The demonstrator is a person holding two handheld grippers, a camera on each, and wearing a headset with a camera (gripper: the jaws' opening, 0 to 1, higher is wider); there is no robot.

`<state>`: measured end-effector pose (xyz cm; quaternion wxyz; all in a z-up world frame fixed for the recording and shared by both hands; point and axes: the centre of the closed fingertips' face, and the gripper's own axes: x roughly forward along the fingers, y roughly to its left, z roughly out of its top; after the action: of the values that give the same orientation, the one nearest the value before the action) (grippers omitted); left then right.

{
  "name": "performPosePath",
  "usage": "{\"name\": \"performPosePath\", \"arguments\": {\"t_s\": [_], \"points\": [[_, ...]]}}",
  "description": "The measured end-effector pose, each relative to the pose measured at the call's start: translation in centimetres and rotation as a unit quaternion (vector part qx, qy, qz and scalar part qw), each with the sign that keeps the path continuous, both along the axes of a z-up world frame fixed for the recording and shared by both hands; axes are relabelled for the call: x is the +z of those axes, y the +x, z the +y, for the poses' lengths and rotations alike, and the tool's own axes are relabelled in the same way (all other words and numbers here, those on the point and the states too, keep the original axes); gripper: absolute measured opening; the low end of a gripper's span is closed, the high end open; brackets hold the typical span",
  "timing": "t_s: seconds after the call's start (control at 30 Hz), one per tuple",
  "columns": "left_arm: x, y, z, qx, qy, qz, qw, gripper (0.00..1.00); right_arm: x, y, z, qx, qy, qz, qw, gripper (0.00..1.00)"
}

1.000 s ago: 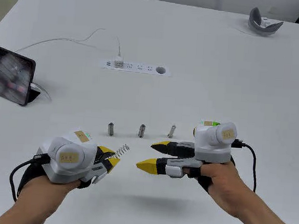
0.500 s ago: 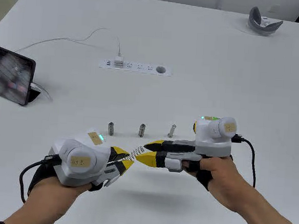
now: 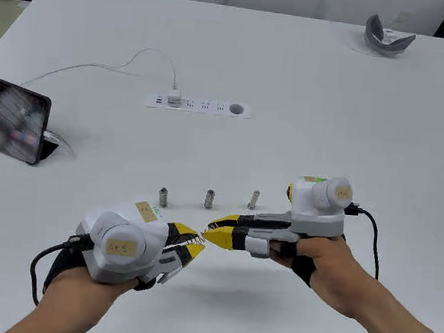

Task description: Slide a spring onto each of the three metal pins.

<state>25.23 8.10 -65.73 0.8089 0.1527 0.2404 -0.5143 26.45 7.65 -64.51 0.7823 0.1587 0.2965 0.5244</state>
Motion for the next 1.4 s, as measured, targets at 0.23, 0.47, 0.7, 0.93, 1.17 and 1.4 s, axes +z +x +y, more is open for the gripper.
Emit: {"name": "performPosePath", "arguments": {"t_s": [0.23,0.47,0.7,0.93,1.17,1.4], "points": [[0.1,-0.1,-0.7,-0.018,0.002,-0.005,0.9998,0.09,0.8,-0.3,-0.5,0.012,0.002,-0.005,0.9999,0.13],[0.2,0.1,-1.3,-0.032,0.001,-0.003,0.9995,0.09,1.3,-0.3,-0.7,0.036,-0.023,-0.023,0.9988,0.13],[0.4,0.4,-1.7,-0.042,0.003,-0.009,0.9991,0.09,1.8,-0.4,-0.6,0.089,-0.081,-0.060,0.9909,0.12],[0.6,0.4,-2.2,-0.055,0.000,-0.010,0.9984,0.09,2.0,-0.8,-0.5,0.164,-0.152,-0.099,0.9696,0.12],[1.2,0.0,-2.9,-0.078,-0.012,-0.006,0.9969,0.09,2.0,-1.5,-0.6,0.241,-0.212,-0.137,0.9372,0.12],[1.5,-0.4,-3.1,-0.098,-0.009,-0.009,0.9951,0.09,1.7,-2.1,-0.6,0.286,-0.247,-0.156,0.9127,0.12]]}}
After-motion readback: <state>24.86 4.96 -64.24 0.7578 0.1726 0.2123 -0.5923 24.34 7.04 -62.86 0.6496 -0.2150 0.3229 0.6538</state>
